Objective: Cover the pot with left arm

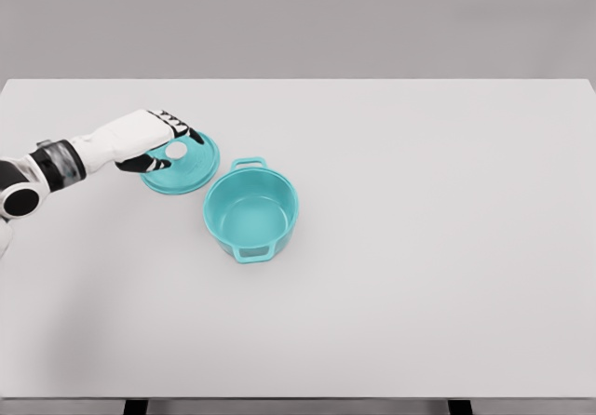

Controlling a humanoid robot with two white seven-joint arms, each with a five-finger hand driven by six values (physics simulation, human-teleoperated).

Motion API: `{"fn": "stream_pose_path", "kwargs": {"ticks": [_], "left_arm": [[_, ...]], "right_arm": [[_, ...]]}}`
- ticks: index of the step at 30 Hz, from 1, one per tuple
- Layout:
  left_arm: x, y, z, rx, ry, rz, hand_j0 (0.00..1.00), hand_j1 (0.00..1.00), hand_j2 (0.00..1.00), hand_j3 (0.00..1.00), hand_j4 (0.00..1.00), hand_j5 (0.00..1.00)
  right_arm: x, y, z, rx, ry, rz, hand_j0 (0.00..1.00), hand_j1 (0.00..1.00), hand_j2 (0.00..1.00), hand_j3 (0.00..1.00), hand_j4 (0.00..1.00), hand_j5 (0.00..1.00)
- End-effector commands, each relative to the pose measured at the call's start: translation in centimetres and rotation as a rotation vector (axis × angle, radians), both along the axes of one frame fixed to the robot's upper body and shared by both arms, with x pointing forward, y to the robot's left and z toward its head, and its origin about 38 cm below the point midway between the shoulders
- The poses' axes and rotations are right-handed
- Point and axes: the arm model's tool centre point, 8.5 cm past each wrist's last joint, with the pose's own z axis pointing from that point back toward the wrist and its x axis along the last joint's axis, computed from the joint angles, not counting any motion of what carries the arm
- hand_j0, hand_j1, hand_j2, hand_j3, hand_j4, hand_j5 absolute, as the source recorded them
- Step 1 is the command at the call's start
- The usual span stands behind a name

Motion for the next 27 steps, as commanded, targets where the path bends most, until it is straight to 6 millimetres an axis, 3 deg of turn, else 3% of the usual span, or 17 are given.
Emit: {"fn": "stream_pose_path", "kwargs": {"ticks": [1,6,27], "left_arm": [[0.16,-0.11,-0.50,-0.002,0.010,0.008,0.73,0.73,0.73,0.73,0.73,0.73],[0.28,-0.19,-0.63,-0.003,0.013,0.011,0.69,0.69,0.69,0.69,0.69,0.69],[1.00,0.65,-1.30,0.022,0.032,0.047,0.69,0.69,0.69,0.69,0.69,0.69]], "right_arm": [[0.00,0.01,0.00,0.000,0.000,0.000,1.00,1.00,1.00,1.00,1.00,1.00],[0.00,0.01,0.00,0.000,0.000,0.000,1.00,1.00,1.00,1.00,1.00,1.00],[0.00,0.01,0.00,0.000,0.000,0.000,1.00,1.00,1.00,1.00,1.00,1.00]]}}
